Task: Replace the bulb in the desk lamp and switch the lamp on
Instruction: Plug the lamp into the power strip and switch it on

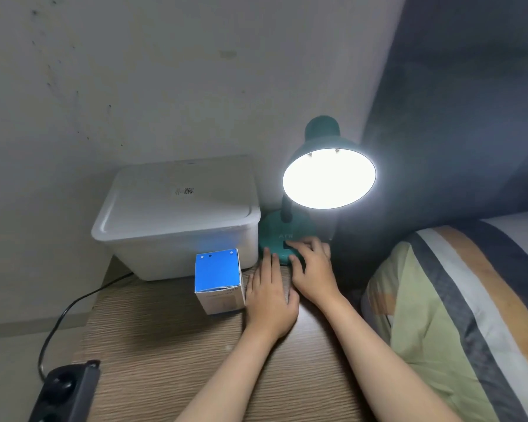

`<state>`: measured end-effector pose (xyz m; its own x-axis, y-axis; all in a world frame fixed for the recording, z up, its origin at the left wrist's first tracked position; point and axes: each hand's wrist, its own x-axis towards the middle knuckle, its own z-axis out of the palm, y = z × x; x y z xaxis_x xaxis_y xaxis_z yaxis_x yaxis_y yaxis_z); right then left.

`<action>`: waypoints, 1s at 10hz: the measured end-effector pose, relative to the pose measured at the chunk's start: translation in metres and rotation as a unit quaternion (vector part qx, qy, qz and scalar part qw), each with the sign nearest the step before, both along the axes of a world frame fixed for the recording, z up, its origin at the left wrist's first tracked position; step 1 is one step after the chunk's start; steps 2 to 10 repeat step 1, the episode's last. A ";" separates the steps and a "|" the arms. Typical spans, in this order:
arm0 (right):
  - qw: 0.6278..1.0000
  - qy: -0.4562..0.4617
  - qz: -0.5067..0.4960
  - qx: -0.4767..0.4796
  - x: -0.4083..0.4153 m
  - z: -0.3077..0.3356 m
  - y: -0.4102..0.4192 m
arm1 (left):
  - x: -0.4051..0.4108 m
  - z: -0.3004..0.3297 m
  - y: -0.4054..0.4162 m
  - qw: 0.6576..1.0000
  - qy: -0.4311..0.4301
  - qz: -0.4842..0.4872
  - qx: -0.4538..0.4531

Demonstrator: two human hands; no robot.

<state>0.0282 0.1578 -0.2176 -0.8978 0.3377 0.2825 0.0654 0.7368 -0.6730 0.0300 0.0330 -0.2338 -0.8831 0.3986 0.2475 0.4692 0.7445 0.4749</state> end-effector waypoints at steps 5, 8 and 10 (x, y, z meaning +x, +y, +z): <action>1.000 0.001 -0.007 0.014 -0.001 -0.003 -0.001 | 0.001 0.003 -0.001 1.000 -0.020 0.017 0.009; 1.000 0.001 -0.007 0.014 -0.001 -0.003 -0.001 | 0.001 0.003 -0.001 1.000 -0.020 0.017 0.009; 1.000 0.001 -0.007 0.014 -0.001 -0.003 -0.001 | 0.001 0.003 -0.001 1.000 -0.020 0.017 0.009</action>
